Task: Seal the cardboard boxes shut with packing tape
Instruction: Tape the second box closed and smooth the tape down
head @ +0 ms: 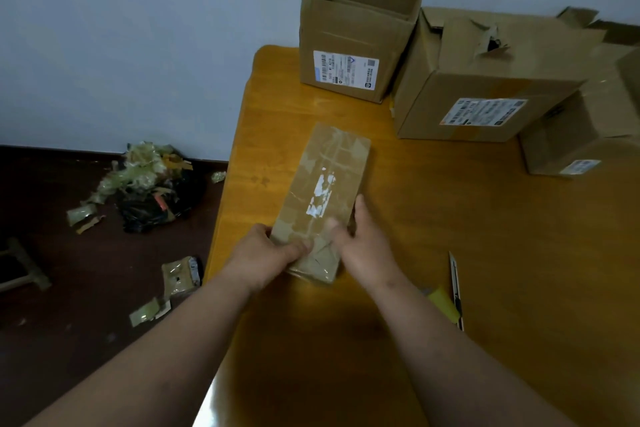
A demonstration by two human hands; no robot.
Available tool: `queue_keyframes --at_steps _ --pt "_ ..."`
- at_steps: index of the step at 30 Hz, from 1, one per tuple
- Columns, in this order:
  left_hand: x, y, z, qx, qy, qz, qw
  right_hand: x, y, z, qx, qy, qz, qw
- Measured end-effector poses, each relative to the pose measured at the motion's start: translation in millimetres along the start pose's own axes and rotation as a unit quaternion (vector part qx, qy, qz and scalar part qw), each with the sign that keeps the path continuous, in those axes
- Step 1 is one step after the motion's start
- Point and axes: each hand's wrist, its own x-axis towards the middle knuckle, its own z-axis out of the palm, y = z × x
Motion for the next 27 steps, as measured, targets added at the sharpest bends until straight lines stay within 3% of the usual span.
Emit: queue_keyframes --at_steps 2,10,16,21,25,27 --pt "-2 -5 6 -0.013 -0.022 0.005 1.000 -4 0 5 -0.013 -0.027 -0.006 1.000" --pt "-7 2 6 -0.092 -0.039 -0.028 0.995 4 6 3 0.029 -0.009 -0.010 1.000" --pt "-17 6 17 -0.057 -0.044 -0.035 0.997 6 1 -1 -0.002 -0.005 0.009 1.000" --pt "-30 -1 36 -0.133 -0.078 -0.102 0.983 4 4 -6 -0.064 -0.024 0.039 0.997" --pt "-28 -3 32 -0.029 -0.115 -0.111 0.987 3 6 -18 -0.093 -0.032 0.026 0.995" --pt "-18 -3 18 0.008 -0.052 -0.057 0.997 6 0 -28 -0.116 -0.065 0.018 0.991"
